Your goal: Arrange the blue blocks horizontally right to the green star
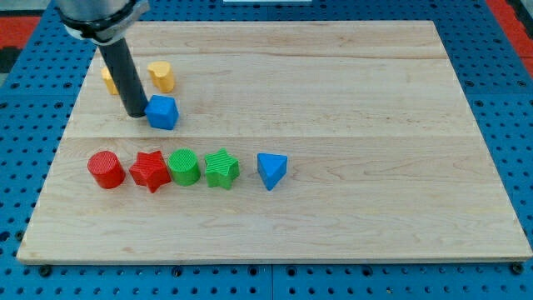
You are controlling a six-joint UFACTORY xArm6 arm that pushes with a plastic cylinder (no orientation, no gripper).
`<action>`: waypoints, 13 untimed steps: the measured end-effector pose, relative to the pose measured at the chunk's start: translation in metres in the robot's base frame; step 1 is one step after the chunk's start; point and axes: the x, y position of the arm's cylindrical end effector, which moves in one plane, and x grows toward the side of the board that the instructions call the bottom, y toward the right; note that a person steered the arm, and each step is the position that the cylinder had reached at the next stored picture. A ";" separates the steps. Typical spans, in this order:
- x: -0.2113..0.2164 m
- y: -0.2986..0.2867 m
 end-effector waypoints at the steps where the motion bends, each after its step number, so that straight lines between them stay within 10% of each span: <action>1: 0.000 0.071; 13: 0.026 0.347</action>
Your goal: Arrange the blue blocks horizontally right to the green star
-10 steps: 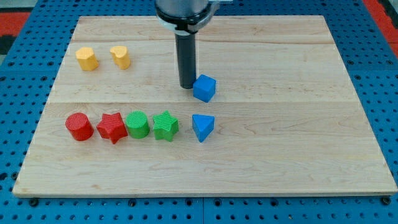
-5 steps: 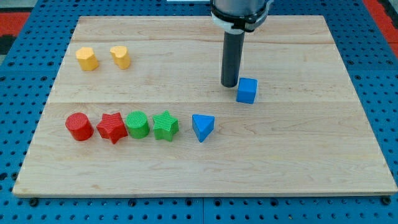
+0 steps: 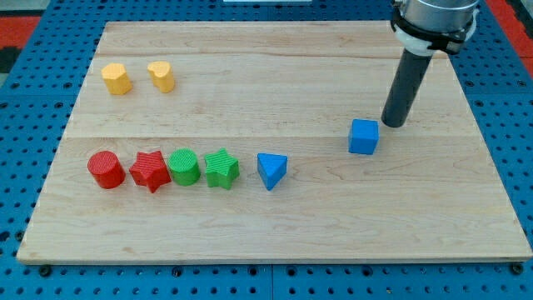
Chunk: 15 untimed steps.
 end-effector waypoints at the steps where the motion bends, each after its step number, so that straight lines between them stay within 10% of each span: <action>1: 0.026 -0.030; 9: 0.018 -0.240; 15: 0.046 -0.111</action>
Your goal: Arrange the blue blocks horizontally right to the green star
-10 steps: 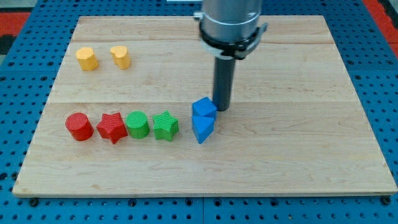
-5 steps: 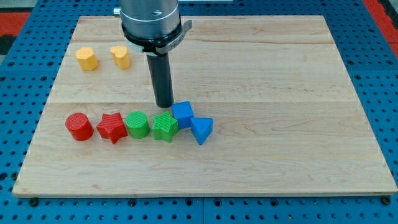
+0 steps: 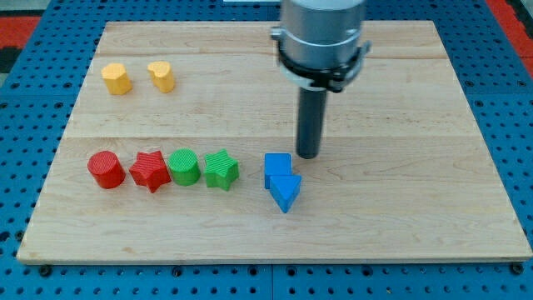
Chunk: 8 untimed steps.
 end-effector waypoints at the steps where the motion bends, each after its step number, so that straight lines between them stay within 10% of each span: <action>1: 0.015 0.015; 4: 0.145 -0.021; 6: 0.116 -0.118; 8: 0.081 -0.066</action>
